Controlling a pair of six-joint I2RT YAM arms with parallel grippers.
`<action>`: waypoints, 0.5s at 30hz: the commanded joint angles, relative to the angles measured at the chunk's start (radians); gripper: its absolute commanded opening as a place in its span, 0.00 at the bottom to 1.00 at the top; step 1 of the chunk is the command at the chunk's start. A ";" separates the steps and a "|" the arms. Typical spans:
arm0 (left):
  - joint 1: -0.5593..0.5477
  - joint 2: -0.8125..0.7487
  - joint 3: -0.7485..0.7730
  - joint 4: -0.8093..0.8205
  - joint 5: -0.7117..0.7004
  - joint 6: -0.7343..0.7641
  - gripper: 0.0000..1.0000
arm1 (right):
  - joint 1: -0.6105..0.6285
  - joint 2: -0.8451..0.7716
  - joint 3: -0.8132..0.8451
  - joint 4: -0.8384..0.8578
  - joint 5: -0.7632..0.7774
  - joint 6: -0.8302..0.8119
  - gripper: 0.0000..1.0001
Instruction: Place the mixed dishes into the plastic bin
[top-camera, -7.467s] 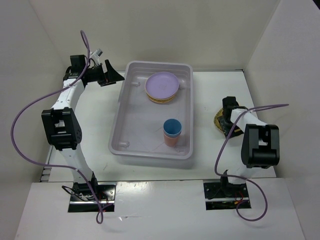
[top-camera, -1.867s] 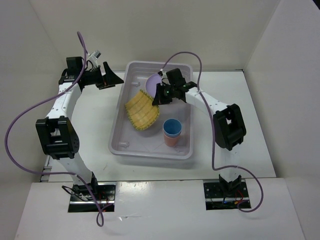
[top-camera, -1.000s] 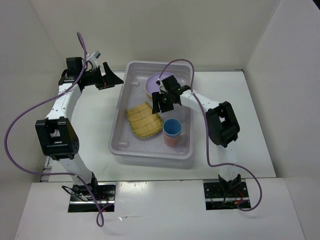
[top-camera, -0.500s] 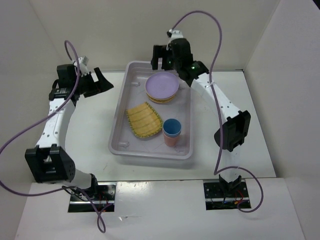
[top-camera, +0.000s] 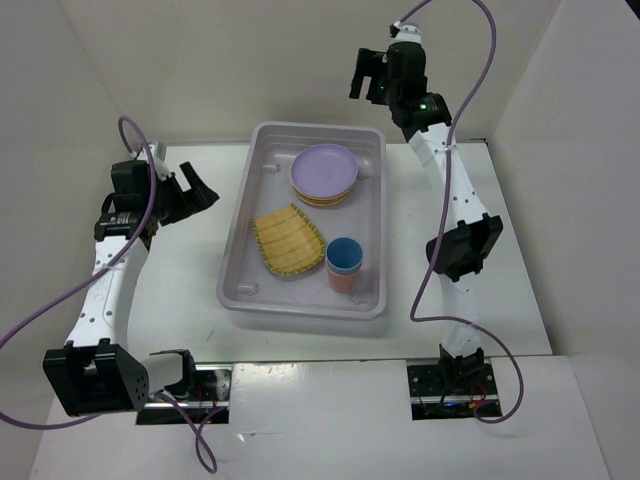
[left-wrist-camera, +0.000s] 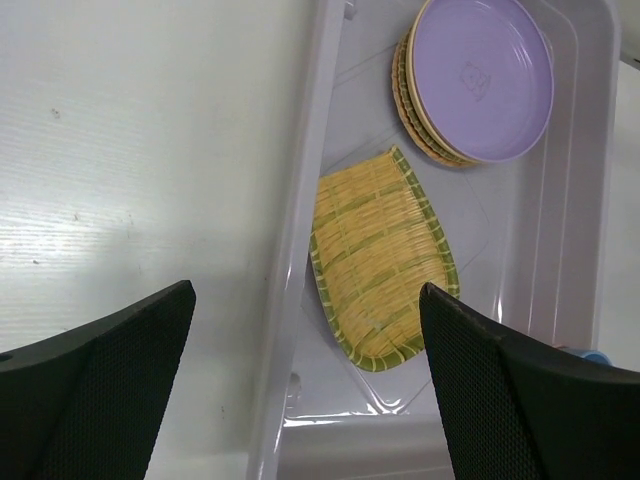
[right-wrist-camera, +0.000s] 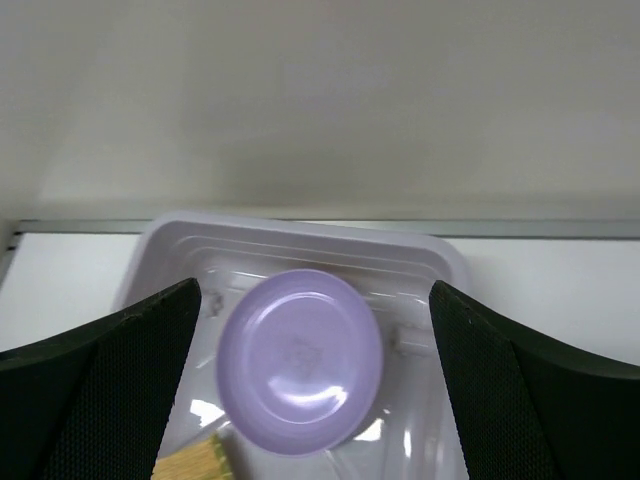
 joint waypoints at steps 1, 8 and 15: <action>-0.003 -0.045 -0.022 0.010 -0.021 -0.033 0.99 | -0.028 -0.042 -0.018 -0.028 0.003 -0.014 1.00; -0.012 -0.046 -0.056 0.030 -0.021 0.002 0.99 | -0.053 -0.084 -0.115 -0.031 0.002 -0.001 1.00; -0.012 0.065 -0.045 0.035 -0.021 0.066 0.99 | -0.022 -0.243 -0.378 0.030 0.086 -0.010 1.00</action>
